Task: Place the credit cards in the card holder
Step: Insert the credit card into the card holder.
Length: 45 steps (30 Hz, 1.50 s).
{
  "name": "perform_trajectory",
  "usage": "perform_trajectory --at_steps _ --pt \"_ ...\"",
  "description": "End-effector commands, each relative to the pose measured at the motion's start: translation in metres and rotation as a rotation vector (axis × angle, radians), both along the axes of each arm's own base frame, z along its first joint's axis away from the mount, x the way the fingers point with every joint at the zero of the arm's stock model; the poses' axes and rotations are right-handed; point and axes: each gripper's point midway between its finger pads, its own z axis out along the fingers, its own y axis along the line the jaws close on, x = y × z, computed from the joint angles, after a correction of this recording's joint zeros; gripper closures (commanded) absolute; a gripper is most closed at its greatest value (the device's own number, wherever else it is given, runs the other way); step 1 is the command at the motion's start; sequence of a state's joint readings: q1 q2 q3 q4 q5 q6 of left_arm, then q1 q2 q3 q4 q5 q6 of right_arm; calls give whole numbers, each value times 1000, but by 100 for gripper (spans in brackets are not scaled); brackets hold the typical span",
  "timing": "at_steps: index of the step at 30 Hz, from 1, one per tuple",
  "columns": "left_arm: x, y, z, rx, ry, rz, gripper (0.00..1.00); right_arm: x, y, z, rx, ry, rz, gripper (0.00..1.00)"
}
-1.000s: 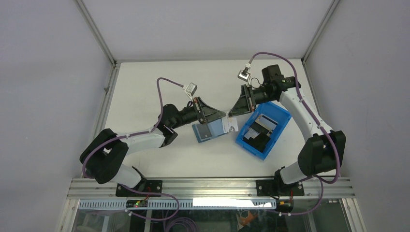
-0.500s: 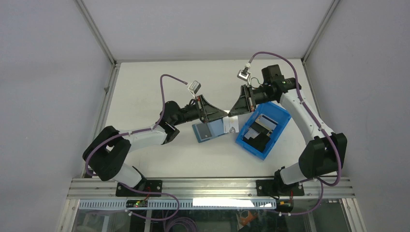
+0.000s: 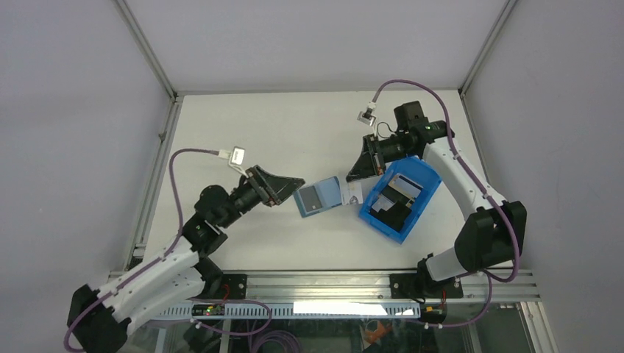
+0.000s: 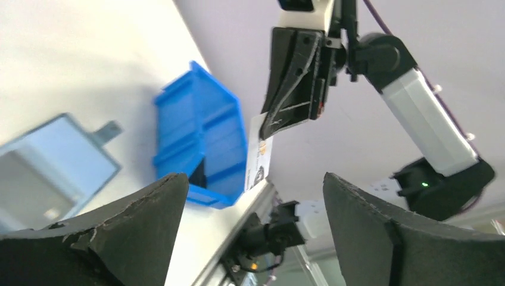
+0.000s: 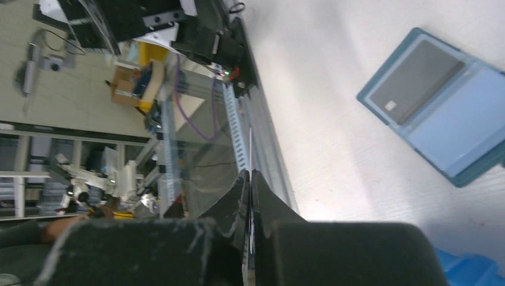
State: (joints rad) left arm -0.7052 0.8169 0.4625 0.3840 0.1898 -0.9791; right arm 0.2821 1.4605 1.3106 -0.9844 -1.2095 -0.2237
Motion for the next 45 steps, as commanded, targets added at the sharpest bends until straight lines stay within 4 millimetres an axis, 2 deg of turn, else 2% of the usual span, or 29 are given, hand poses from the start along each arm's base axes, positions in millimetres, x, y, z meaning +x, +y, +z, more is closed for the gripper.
perform_trajectory --at_steps 1,4,6,11,14,16,20,25,27,31,40,45 --pt "13 62 -83 205 155 310 4 22 9 -34 -73 -166 16 100" --pt "8 82 -101 155 233 393 1 32 22 -51 -93 -218 -5 100" --pt "6 87 -108 110 272 418 1 44 29 -59 -106 -239 -54 100" --pt "1 86 -121 107 309 401 1 68 41 -80 -127 -201 -187 100" --pt "-1 82 -140 178 375 383 1 78 42 -95 -160 -198 -250 100" --pt "-2 77 -154 222 425 360 5 81 41 -100 -172 -211 -273 100" --pt "0 66 -176 306 496 327 19 88 37 -115 -227 -211 -327 100" --pt "12 57 -191 378 540 335 35 95 49 -129 -245 -178 -359 100" --pt "18 53 -197 401 556 340 39 98 53 -139 -260 -154 -369 100" --pt "26 42 -199 398 568 326 39 100 56 -155 -281 -99 -378 100" --pt "40 21 -218 428 674 306 39 104 63 -162 -265 -57 -373 100" --pt "36 31 -234 525 774 360 39 103 65 -160 -248 -38 -368 100"
